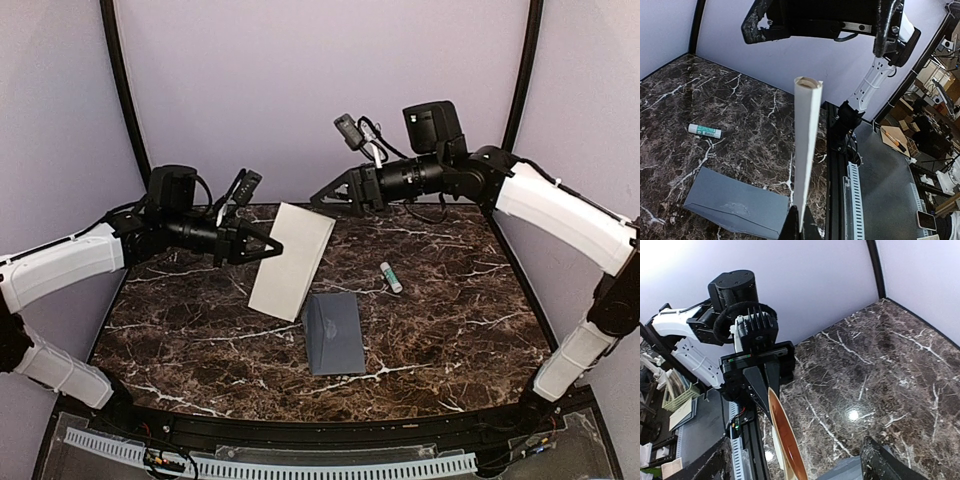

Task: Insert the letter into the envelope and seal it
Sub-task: Place the letter in the envelope.

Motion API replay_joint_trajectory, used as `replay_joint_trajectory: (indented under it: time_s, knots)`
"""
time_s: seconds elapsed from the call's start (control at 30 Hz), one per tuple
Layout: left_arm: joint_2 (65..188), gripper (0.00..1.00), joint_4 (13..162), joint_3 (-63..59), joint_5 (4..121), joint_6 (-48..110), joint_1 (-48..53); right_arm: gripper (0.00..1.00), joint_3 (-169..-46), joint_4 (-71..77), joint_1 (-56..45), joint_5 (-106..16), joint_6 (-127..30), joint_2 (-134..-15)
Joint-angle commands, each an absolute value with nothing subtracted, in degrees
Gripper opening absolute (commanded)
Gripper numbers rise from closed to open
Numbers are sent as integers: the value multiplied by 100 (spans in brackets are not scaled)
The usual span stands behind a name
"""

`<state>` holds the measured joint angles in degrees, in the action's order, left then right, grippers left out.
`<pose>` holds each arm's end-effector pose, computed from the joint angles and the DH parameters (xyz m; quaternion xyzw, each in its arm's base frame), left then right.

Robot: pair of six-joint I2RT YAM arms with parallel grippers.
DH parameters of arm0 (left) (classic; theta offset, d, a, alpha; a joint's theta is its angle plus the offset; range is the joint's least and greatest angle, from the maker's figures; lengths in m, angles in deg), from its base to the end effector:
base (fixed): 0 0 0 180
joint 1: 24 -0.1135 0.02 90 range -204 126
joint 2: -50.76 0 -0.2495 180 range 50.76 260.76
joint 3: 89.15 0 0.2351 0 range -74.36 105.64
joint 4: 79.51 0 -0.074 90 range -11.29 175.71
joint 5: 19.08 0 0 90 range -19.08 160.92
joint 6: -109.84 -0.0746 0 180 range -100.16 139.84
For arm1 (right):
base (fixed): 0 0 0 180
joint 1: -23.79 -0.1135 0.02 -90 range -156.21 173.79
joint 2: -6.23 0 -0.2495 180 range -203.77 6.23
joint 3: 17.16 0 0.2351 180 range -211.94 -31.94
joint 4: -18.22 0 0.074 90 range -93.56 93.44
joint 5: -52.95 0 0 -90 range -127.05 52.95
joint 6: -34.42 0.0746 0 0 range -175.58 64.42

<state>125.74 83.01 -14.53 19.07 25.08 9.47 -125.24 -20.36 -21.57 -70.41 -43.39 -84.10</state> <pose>0.2219 -0.2170 0.3162 0.4270 0.6421 -0.5089 0.3826 0.2327 0.2940 0.3862 -0.3813 0.7093 0.4689 0.3629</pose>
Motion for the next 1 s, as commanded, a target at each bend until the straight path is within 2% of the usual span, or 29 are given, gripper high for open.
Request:
replay_joint_trajectory:
  time_s: [0.0, 0.13, 0.3, 0.47, 0.63, 0.83, 0.9, 0.97]
  knots:
    - [12718, 0, 7949, -1119, 1402, 2413, 1194, 81, -12872, -2573, -2251, -7852, -4661, -8794]
    - [12941, 0, 7665, -934, 1393, 2252, 1399, 72, -13240, -3044, -2538, -7872, -4871, -9211]
    - [13074, 0, 7619, -861, 1490, 2178, 1487, 60, -13273, -2944, -2629, -8183, -4830, -9396]
    - [13158, 0, 7568, -836, 1509, 2121, 1520, 42, -13282, -2963, -2631, -8176, -4862, -9392]
    - [13170, 0, 7535, -827, 1521, 2080, 1526, 34, -13257, -3110, -2595, -8151, -4978, -9325]
    - [13162, 0, 7498, -827, 1456, 2070, 1533, 15, -13123, -3081, -2445, -8426, -4986, -9177]
    - [13166, 0, 7491, -827, 1437, 2064, 1527, 0, -13080, -3028, -2423, -8518, -4972, -9154]
    - [13176, 1, 7481, -819, 1399, 2059, 1534, 0, -13009, -2880, -2397, -8578, -4920, -9104]
